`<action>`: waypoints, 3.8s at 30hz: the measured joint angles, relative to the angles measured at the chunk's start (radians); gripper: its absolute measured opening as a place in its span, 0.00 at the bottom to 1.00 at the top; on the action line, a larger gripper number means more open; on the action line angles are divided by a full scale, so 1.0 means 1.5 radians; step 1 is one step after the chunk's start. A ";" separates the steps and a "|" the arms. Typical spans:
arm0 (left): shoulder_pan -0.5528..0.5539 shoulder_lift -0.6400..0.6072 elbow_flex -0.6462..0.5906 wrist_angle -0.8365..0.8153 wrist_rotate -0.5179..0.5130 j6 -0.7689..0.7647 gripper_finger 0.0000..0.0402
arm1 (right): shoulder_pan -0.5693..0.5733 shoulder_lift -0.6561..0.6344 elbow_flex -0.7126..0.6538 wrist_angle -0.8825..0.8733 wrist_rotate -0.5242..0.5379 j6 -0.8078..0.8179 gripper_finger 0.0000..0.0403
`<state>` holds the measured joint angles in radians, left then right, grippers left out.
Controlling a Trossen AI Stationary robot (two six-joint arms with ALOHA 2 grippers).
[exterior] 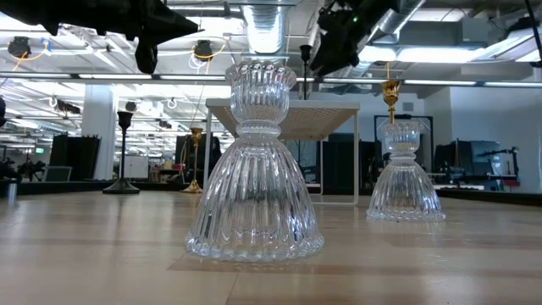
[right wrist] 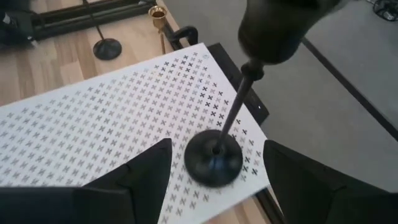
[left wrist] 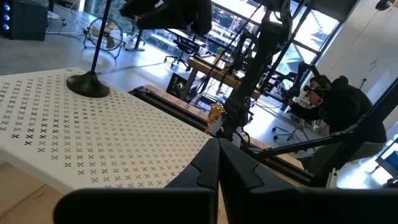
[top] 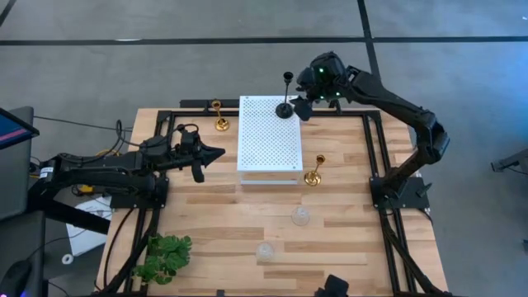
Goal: Pick & Place candle stick holders
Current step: Put the black candle holder on the shelf
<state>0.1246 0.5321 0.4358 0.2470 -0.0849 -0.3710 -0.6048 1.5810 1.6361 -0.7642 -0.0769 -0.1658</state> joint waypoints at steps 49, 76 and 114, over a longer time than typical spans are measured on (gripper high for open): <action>0.000 0.000 0.000 0.000 0.000 0.000 0.01 | 0.057 -0.079 0.176 -0.392 0.202 0.027 0.01; 0.000 0.000 0.000 0.001 0.000 0.000 0.01 | 0.119 -0.409 -0.473 0.278 0.173 0.111 0.00; -0.066 -0.058 0.037 -0.157 -0.296 0.102 0.01 | 0.118 -0.400 -0.499 0.310 0.173 0.111 0.00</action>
<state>0.0258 0.4451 0.4914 0.0108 -0.5283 -0.2187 -0.4274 0.9813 0.8871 -0.2996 0.1833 0.0010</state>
